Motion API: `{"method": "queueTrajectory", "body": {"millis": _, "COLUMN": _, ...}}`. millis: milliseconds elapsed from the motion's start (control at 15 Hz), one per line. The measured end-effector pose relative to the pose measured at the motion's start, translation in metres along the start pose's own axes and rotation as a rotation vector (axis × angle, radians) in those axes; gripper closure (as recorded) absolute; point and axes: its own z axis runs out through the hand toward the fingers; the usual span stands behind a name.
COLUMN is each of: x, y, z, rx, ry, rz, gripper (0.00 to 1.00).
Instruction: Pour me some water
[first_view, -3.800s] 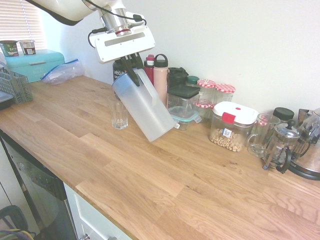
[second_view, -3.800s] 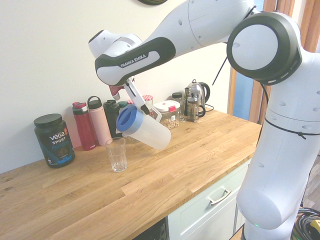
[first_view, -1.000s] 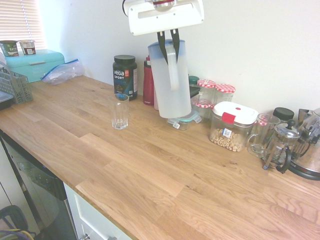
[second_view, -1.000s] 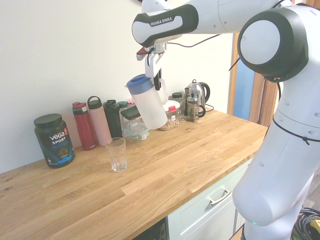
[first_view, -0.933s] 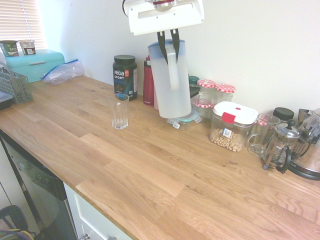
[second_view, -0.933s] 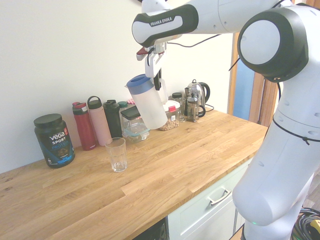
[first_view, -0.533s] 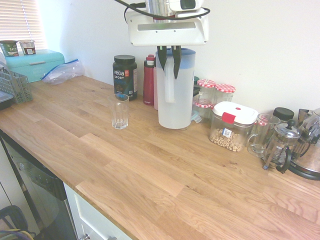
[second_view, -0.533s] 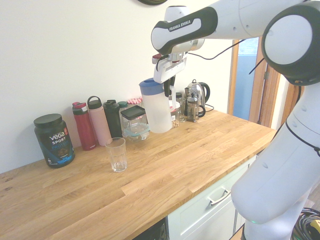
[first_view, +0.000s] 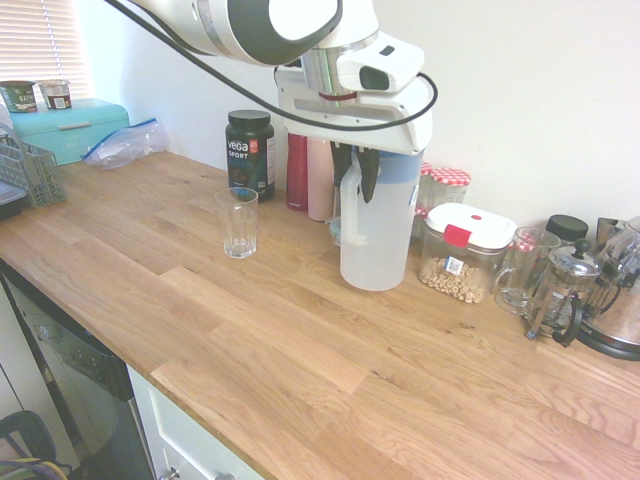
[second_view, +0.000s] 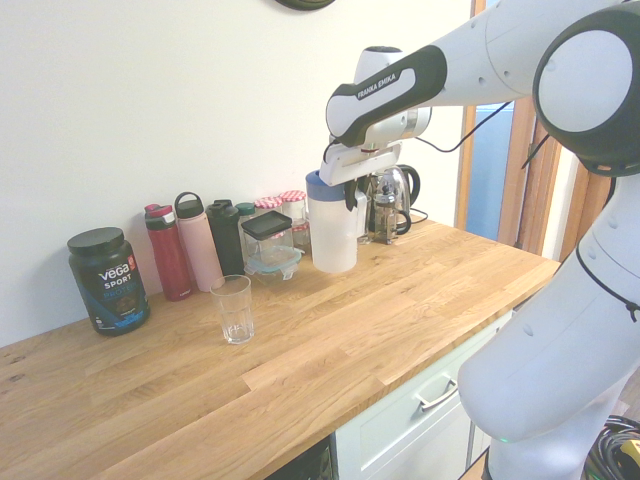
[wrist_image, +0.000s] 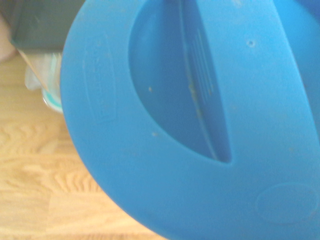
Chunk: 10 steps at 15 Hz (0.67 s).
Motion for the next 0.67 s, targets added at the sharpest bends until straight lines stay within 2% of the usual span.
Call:
{"method": "queueTrajectory", "body": {"millis": 400, "x": -0.005, "y": 0.013, "z": 0.026, "rx": -0.039, "ry": -0.041, "rz": 0.045, "gripper": 1.00}}
{"method": "queueTrajectory", "body": {"millis": 667, "x": -0.003, "y": 0.029, "z": 0.039, "rx": -0.060, "ry": -0.033, "rz": 0.072, "gripper": 1.00}}
